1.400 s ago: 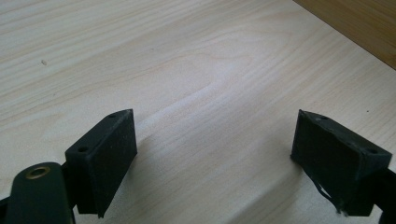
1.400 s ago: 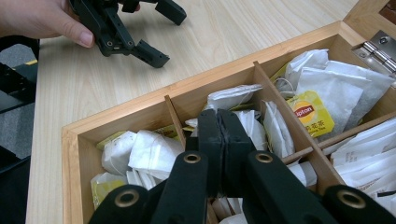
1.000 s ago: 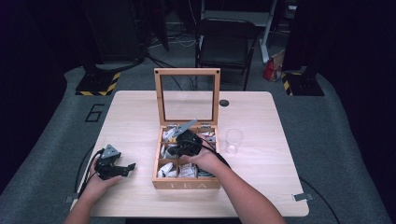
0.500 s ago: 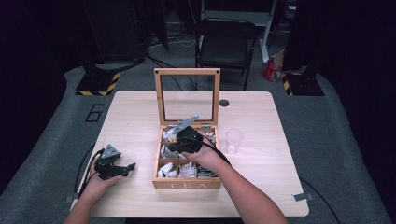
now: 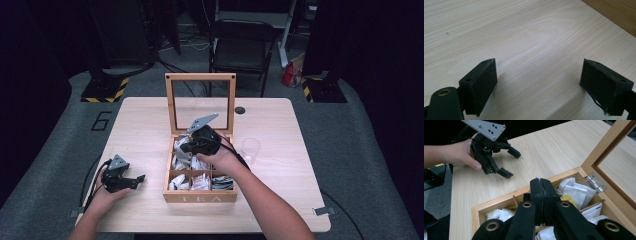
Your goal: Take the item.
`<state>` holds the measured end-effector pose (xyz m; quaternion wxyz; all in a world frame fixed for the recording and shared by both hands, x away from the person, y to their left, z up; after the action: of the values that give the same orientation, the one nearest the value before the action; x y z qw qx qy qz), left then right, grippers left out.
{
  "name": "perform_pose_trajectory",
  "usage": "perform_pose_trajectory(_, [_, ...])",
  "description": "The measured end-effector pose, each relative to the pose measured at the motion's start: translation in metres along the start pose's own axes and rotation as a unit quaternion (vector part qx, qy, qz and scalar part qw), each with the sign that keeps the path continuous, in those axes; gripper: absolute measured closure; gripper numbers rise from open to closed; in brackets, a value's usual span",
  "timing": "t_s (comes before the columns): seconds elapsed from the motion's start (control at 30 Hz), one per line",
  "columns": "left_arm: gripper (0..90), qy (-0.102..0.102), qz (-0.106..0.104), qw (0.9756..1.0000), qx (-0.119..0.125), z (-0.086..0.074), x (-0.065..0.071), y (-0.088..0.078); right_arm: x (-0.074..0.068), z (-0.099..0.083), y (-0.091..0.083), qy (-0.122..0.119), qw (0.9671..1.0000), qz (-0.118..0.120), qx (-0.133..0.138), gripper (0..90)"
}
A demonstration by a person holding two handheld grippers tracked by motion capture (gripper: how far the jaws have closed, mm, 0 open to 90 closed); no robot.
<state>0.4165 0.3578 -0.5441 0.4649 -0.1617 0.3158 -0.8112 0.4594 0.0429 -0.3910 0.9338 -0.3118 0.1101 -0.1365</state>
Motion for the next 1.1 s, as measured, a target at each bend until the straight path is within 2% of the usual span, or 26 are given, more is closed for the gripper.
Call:
perform_pose_trajectory(0.27, [13.6, 0.003, 0.002, 1.0000, 0.000, 0.000, 0.000, 0.000, 0.001, 0.007, -0.011, -0.001, 0.9999, -0.008, 0.011, 89.4])
perform_pose_trajectory(0.67, [13.6, 0.001, 0.000, 1.0000, 0.000, 0.000, 0.000, 0.000, 0.004, 0.006, -0.023, -0.004, 0.9997, -0.020, 0.011, 89.5])
perform_pose_trajectory(1.1, [13.6, 0.002, -0.004, 1.0000, -0.005, 0.000, 0.000, -0.001, 0.017, 0.000, -0.048, 0.006, 0.9987, -0.045, 0.022, 89.4])
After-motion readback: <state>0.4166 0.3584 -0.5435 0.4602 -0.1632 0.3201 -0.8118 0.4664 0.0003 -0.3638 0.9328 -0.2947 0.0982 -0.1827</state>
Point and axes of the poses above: each handheld gripper's, and its own axes: y roughly forward along the jaws, z roughly out of its top, x roughly to its right, the point moved 2 cm from there along y, roughly forward along the jaws, and after that the axes turned 3 degrees about z, right-handed, at the moved point
